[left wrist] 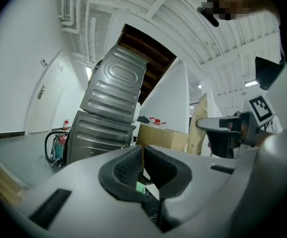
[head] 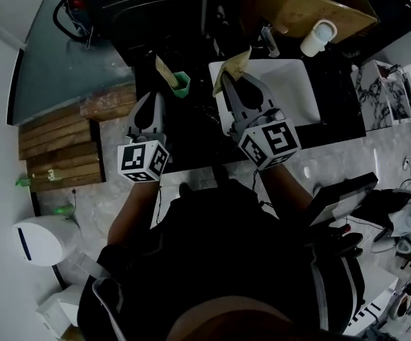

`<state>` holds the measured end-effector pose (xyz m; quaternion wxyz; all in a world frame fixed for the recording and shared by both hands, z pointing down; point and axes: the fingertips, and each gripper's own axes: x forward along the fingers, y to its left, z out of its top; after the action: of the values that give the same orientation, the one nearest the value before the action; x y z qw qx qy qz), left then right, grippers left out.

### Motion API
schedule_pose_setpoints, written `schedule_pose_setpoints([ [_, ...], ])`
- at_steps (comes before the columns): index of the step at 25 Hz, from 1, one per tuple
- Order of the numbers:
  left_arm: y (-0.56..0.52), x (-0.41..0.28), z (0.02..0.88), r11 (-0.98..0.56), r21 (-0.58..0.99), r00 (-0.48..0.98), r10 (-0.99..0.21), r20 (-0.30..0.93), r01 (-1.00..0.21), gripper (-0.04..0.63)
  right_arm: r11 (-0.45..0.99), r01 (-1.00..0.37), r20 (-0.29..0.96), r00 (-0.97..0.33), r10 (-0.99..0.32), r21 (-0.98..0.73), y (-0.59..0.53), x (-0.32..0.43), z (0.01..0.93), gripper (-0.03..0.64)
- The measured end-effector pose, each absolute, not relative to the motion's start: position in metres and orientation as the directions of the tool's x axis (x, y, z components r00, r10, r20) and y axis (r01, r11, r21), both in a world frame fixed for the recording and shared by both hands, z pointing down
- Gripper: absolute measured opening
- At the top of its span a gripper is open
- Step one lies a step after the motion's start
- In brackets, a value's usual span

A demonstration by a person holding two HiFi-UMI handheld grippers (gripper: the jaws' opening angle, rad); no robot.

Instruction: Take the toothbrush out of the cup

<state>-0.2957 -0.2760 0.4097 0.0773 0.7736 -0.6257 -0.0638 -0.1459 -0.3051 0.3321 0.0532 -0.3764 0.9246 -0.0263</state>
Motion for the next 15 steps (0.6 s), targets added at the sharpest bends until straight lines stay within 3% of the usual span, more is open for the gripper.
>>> schedule_pose_setpoints([
  [15,-0.253,-0.304,0.395,-0.116,0.197,0.122,-0.992,0.021,-0.974,0.006,0.833,-0.546,-0.059,-0.832,-0.551,-0.09,-0.339,-0.201,0.353,0.04],
])
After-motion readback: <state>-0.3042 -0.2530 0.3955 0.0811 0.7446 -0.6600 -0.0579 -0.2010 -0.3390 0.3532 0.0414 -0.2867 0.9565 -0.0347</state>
